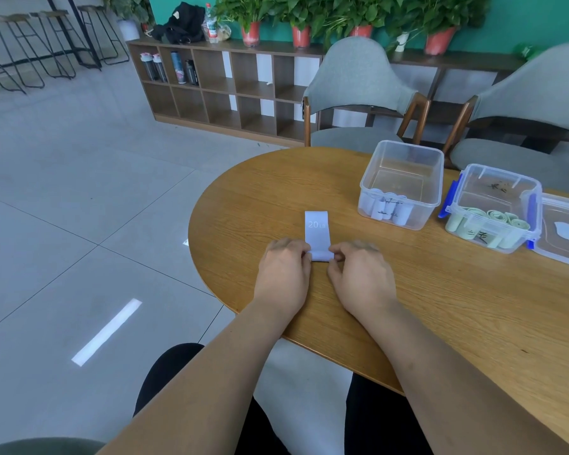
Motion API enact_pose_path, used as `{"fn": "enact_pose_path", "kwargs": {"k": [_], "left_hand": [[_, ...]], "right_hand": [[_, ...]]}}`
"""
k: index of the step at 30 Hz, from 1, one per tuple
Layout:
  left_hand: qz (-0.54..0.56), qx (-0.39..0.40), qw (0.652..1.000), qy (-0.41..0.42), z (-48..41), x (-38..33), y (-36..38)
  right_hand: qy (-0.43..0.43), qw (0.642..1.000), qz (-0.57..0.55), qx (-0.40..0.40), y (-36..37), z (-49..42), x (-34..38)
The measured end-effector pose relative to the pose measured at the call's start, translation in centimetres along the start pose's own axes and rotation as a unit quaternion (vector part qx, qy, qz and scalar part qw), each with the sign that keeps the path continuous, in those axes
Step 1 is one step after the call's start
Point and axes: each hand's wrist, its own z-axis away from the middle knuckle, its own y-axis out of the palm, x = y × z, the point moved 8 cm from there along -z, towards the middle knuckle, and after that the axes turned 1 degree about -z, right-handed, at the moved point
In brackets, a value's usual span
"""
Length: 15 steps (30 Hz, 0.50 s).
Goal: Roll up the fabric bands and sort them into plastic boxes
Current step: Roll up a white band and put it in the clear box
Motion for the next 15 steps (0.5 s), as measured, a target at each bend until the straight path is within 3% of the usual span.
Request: {"fn": "enact_pose_path", "kwargs": {"k": [15], "left_hand": [[0.002,0.003,1.0,0.024,-0.4,-0.3,-0.2]], "right_hand": [[0.002,1.0,-0.015,0.004,-0.3,-1.3,-0.3]]}}
